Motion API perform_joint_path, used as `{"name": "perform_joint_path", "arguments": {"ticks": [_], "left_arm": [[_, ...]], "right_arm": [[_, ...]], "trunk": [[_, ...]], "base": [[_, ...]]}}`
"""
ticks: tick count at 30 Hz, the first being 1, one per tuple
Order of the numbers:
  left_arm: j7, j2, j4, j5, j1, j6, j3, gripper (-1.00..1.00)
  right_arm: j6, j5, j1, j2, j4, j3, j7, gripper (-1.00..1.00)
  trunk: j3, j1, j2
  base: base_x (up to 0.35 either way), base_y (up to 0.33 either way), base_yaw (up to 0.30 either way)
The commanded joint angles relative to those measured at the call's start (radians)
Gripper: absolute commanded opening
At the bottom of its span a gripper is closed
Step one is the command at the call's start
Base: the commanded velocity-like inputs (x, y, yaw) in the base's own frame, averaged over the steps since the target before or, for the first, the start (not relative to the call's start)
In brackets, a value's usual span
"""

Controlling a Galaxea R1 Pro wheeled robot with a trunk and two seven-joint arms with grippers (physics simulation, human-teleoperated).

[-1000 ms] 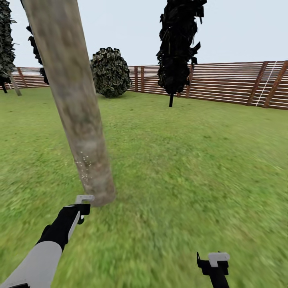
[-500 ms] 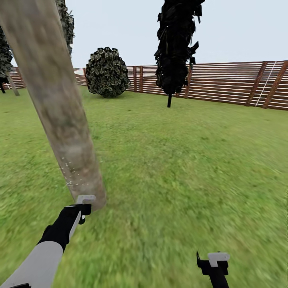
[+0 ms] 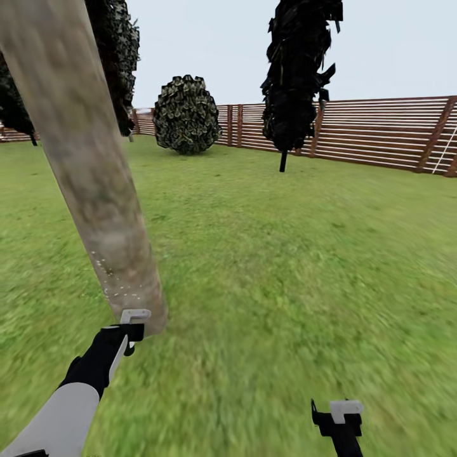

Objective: In the garden, pick up the pesticide atomizer on the floor and spray pesticide onto both trees until each tree trunk is fully covered.

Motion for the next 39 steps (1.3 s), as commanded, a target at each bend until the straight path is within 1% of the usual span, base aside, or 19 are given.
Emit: {"name": "perform_joint_path", "arguments": {"ticks": [1,7,19,33,39], "left_arm": [[-0.001,-0.001,-0.001,-0.005,-0.001,0.005,0.001,-1.0],[0.0,-0.001,-0.002,-0.004,-0.001,0.005,0.0,-1.0],[0.001,-0.001,-0.002,-0.004,-0.001,0.005,0.0,-1.0],[0.001,-0.001,-0.002,-0.005,-0.001,0.005,0.0,-1.0],[0.001,-0.003,-0.001,-0.003,-0.001,0.005,0.0,-1.0]], "right_arm": [[0.001,0.008,-0.001,0.0,0.0,0.007,-0.01,1.0],[0.001,0.008,0.0,0.0,0.0,0.007,-0.01,1.0],[0.001,0.008,0.0,0.0,0.0,0.007,-0.01,1.0],[0.002,0.008,0.0,0.001,0.0,0.007,-0.01,1.0],[0.001,0.008,0.0,0.0,-0.001,0.007,-0.01,1.0]], "trunk": [[-0.001,0.0,0.0],[-0.001,0.0,0.0],[-0.001,0.0,0.0],[-0.001,0.0,0.0],[-0.001,0.0,0.0]], "base": [[0.16,-0.247,0.278],[0.147,-0.25,0.243],[0.087,-0.268,0.027],[0.086,-0.273,0.264],[-0.011,-0.218,0.277]]}}
